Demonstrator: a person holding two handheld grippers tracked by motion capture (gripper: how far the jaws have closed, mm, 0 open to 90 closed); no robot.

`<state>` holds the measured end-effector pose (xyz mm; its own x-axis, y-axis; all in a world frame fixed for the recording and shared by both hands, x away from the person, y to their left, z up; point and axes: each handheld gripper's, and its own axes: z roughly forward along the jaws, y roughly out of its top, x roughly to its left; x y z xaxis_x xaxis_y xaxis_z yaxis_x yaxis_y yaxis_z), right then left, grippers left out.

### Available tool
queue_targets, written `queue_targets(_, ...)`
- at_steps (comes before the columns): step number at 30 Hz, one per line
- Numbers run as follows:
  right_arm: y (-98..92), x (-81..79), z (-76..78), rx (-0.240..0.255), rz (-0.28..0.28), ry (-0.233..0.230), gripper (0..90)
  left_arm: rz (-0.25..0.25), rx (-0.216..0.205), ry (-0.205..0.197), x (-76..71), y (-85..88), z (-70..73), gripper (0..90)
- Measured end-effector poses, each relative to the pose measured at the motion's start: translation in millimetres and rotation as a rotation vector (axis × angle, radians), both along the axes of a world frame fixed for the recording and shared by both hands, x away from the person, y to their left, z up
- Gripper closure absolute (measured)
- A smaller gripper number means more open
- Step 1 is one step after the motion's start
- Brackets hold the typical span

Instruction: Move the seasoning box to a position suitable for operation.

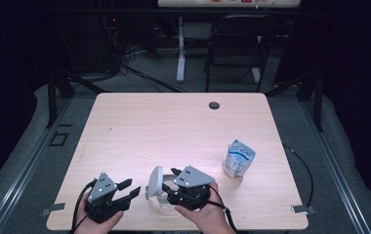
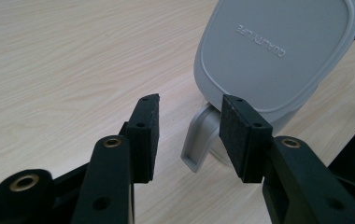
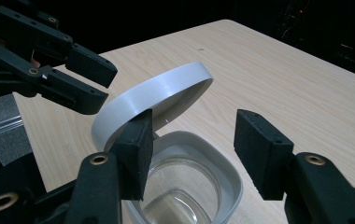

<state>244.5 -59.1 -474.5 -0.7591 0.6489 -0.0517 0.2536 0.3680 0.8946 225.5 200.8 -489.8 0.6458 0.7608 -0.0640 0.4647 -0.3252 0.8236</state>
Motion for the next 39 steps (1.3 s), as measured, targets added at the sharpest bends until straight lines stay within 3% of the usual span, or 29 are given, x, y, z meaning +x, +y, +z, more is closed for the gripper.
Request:
queue_targets(23,14.8,0.6,5.4,-0.012,0.020,-0.004,47.1,0.010,-0.009,0.006,2.1,4.4,-1.5,58.5)
queue_targets(39,4.6,-2.2,5.1,-0.010,0.012,-0.007,47.1,0.017,-0.009,0.007,3.5,6.3,-3.2,58.2)
